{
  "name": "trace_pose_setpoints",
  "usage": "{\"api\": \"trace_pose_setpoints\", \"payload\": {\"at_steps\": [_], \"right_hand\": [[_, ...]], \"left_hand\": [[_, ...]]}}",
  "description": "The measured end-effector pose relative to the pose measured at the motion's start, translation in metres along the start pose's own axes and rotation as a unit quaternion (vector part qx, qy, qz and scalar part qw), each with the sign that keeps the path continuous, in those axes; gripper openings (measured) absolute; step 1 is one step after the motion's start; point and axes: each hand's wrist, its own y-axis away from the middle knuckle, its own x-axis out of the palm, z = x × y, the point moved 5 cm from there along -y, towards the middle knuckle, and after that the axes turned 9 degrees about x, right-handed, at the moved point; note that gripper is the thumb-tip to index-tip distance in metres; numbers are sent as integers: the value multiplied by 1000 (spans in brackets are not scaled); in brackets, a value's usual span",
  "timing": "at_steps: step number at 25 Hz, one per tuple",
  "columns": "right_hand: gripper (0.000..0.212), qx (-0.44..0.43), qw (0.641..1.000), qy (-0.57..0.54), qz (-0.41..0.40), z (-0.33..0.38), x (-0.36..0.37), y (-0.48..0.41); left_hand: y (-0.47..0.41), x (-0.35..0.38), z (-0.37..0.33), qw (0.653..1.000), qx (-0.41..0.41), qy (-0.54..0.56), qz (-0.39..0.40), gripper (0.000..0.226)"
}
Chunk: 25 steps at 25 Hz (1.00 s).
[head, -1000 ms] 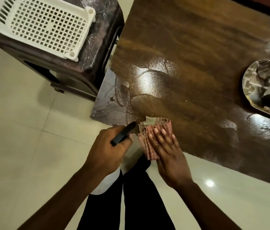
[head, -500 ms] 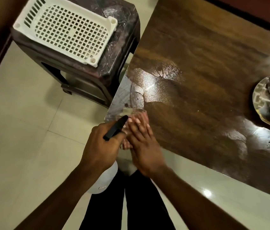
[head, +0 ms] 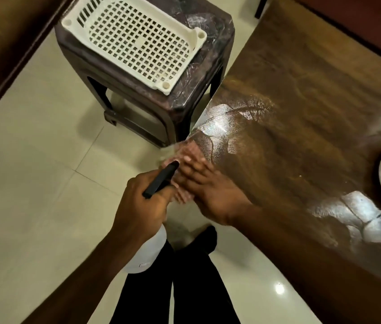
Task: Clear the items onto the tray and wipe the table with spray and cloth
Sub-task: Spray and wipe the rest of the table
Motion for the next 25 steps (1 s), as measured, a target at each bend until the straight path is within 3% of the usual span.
{"api": "trace_pose_setpoints", "payload": {"at_steps": [2, 3, 5, 7, 9, 11, 15, 16, 18, 19, 20, 23, 24, 25], "right_hand": [[67, -125, 990, 46, 35, -8, -3, -6], [70, -105, 992, 52, 40, -23, -10, -17], [72, 43, 999, 25, 21, -62, -28, -45], [68, 210, 976, -25, -42, -97, -53, -67], [65, 279, 955, -62, -73, -103, -56, -80], [65, 252, 963, -75, -63, -77, -41, -72], [67, 86, 992, -90, 14, 13, 3, 5], [66, 84, 990, -110, 36, 29, 7, 23], [58, 168, 959, -224, 46, 44, -2, 46], [51, 241, 919, -310, 24, 46, -15, 52], [43, 329, 852, -407, -4, 43, -31, 56], [33, 495, 541, -674, -88, 41, -78, 67], [32, 501, 457, -728, -98, 45, -99, 70], [34, 489, 397, -770, -103, 51, -124, 75]], "left_hand": [[1, 1, -5, 1000, 23, 1, 20, 15], [1, 2, -5, 999, 27, 9, 29, 13], [1, 2, 0, 999, 20, 16, 29, 28], [0, 2, 4, 1000, 11, 11, 21, 34], [0, 1, 4, 1000, 18, 24, 7, 37], [0, 1, 3, 1000, 12, 27, -1, 38], [2, 0, -16, 1000, 17, 26, 1, 18], [4, -4, -27, 999, 22, 28, -1, 15], [11, -15, -52, 999, 29, 42, -6, 14], [16, -22, -67, 998, 34, 46, -9, 19], [22, -30, -83, 998, 42, 46, -10, 24], [44, -53, -125, 997, 51, 46, -25, 20], [52, -61, -143, 997, 53, 52, -37, 15], [61, -69, -160, 996, 52, 53, -48, 12]]}}
